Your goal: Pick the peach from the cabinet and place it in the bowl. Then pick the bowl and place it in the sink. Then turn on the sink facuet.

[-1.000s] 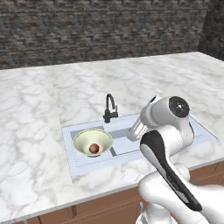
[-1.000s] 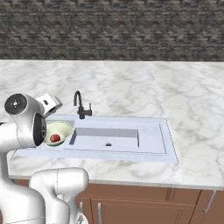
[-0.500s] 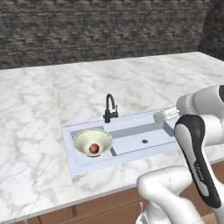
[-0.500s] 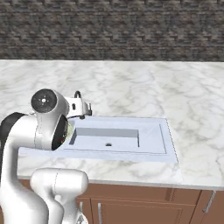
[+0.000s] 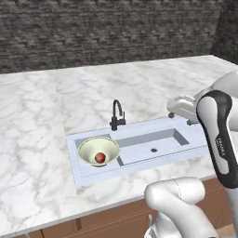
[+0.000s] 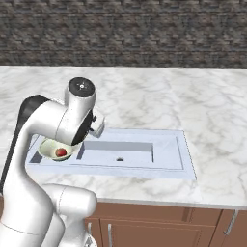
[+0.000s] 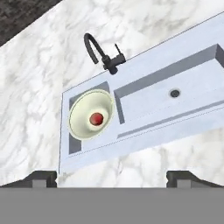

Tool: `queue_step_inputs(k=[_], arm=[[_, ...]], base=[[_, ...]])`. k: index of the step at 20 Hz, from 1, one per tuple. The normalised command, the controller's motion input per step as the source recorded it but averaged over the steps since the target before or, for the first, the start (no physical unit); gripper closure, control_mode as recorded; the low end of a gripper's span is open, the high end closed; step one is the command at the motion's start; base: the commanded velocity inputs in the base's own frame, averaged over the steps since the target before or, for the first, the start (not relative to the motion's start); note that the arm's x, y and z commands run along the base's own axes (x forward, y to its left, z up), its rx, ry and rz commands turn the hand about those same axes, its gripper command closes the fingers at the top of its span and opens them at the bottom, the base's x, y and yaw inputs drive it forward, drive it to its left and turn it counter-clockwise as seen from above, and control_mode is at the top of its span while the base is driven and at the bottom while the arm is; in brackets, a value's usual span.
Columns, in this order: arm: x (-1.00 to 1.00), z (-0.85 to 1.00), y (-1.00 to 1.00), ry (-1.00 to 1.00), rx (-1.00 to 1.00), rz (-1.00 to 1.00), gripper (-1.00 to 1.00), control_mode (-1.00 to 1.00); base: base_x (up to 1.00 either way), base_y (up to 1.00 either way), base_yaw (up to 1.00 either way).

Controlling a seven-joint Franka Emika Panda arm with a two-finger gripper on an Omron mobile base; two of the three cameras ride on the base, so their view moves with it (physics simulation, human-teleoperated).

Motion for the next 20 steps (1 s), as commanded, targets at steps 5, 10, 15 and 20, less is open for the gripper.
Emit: queue_step_inputs(k=[5, 10, 15, 20], arm=[[0.27, 0.03, 0.19, 0.48, 0.53, -0.28, -1.00, -1.00], [0.20, -0.36, 0.17, 0.34, 0.59, -0.33, -1.00, -1.00], [0.18, -0.44, 0.33, 0.28, 0.49, -0.48, -1.00, -1.00], [0.08, -0.09, 0.38, 0.35, 0.34, -0.50, -1.00, -1.00]], base=[[0.00, 0.00, 0.00], [0.00, 0.00, 0.00], [0.00, 0.00, 0.00], [0.00, 0.00, 0.00]])
